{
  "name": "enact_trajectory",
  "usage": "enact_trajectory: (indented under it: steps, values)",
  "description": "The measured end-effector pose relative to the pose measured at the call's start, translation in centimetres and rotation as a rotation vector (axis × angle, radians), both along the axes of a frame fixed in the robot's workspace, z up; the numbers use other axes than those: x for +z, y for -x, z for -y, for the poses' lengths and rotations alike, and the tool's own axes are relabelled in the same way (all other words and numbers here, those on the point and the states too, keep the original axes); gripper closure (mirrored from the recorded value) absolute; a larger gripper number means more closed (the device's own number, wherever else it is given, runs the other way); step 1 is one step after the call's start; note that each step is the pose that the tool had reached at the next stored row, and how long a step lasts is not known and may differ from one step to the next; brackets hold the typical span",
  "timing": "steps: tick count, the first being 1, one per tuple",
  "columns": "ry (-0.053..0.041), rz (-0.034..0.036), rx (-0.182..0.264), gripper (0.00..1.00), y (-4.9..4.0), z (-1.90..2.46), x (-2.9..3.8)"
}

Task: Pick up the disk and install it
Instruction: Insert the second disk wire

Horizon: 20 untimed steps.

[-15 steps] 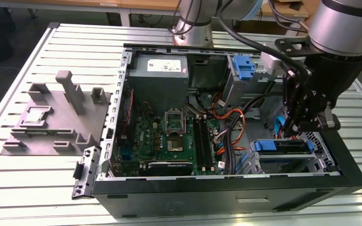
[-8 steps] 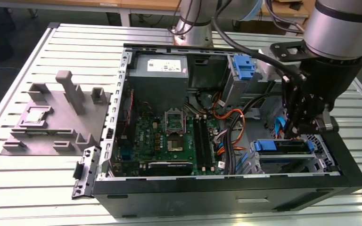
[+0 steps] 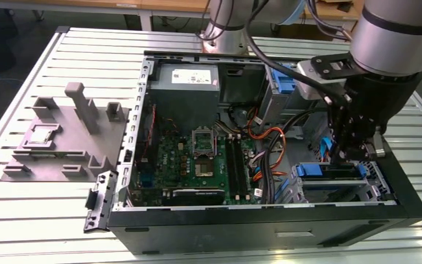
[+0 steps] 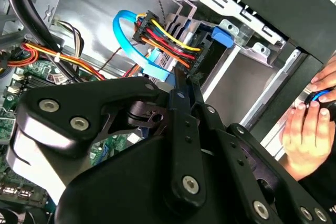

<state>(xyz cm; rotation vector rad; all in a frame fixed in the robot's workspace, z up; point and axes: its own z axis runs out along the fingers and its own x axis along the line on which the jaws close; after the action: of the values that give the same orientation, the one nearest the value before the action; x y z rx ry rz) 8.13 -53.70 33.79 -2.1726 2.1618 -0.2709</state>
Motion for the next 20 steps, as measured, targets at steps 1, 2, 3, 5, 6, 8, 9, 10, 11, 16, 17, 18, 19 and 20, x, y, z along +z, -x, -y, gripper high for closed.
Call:
enact_trajectory:
  steps: [1,2,3,5,6,8,9,10,11,16,17,18,19,20]
  values:
    - [-0.0067,0.0021,0.000,0.84,0.01,0.15,-0.02]
    - [-0.0133,0.0036,0.000,0.84,0.02,0.32,-0.04]
    - [-0.0196,0.0046,0.000,0.84,0.04,0.48,-0.07]
    - [-0.0346,0.0062,0.000,0.84,0.10,0.75,-0.12]
    - [-0.0417,0.0068,0.000,0.84,0.14,0.89,-0.13]
    - [-0.0592,0.0083,0.000,0.84,0.19,1.15,-0.16]
    - [-0.0687,0.0091,0.000,0.84,0.22,1.31,-0.16]
    - [-0.0767,0.0098,0.000,0.84,0.24,1.46,-0.17]
    - [-0.0848,0.0105,0.000,0.84,0.25,1.60,-0.18]
    - [-0.1060,0.0114,0.002,0.84,0.26,2.01,-0.20]
    - [-0.1061,0.0114,0.003,0.84,0.26,2.07,-0.20]
    - [-0.1061,0.0113,0.005,0.84,0.26,2.12,-0.20]
    - [-0.1060,0.0113,0.005,0.84,0.26,2.19,-0.20]
    - [-0.1061,0.0113,0.006,0.84,0.26,2.26,-0.21]
